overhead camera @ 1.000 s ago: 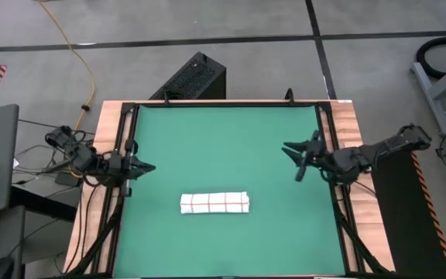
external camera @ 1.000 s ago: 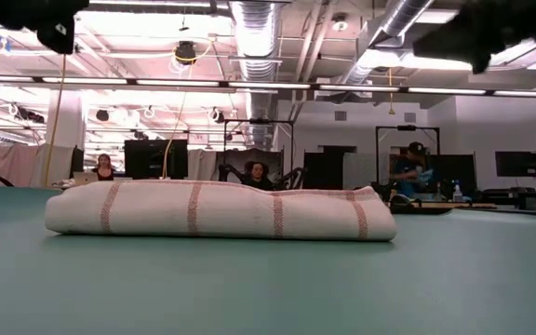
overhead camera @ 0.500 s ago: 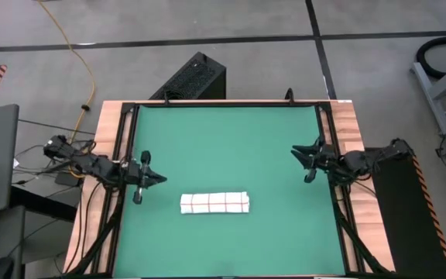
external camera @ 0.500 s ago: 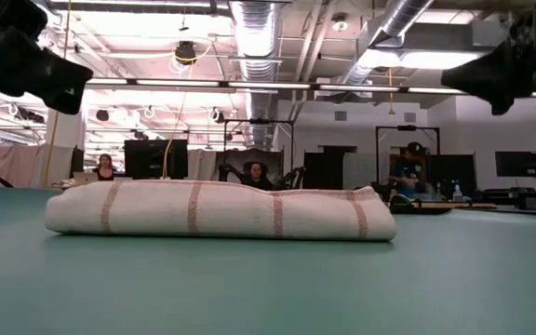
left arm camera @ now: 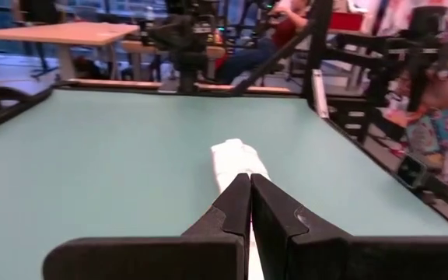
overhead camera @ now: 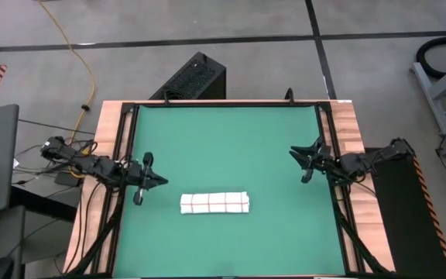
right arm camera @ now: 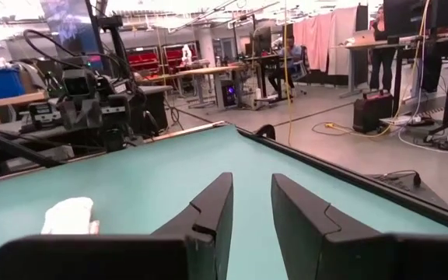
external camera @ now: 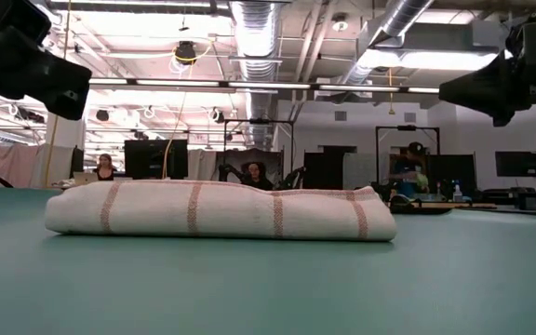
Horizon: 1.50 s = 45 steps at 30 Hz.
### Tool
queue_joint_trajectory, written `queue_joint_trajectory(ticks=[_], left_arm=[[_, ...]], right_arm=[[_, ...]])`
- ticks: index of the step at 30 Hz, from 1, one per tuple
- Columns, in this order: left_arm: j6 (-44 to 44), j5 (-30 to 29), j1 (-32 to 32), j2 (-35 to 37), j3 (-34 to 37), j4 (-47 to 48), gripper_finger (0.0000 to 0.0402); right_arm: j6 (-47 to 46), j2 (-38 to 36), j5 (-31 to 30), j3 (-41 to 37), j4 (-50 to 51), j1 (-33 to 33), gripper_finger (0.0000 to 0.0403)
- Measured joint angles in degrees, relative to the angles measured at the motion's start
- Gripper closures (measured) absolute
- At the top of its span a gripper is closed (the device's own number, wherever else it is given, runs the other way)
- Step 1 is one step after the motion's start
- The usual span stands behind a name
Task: Roll towel
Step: Return to Home Position
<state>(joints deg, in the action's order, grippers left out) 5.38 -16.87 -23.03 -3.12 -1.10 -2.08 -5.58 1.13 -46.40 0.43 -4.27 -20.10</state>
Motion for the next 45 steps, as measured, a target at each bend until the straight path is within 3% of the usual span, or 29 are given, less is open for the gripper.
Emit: queue_joint_trajectory(ticks=[45], left_arm=[[-0.1,-0.9,0.0,0.0,0.0,-0.1,0.0402]], right_arm=[[0.0,0.0,0.5,-0.1,0.3,0.0,0.0291]])
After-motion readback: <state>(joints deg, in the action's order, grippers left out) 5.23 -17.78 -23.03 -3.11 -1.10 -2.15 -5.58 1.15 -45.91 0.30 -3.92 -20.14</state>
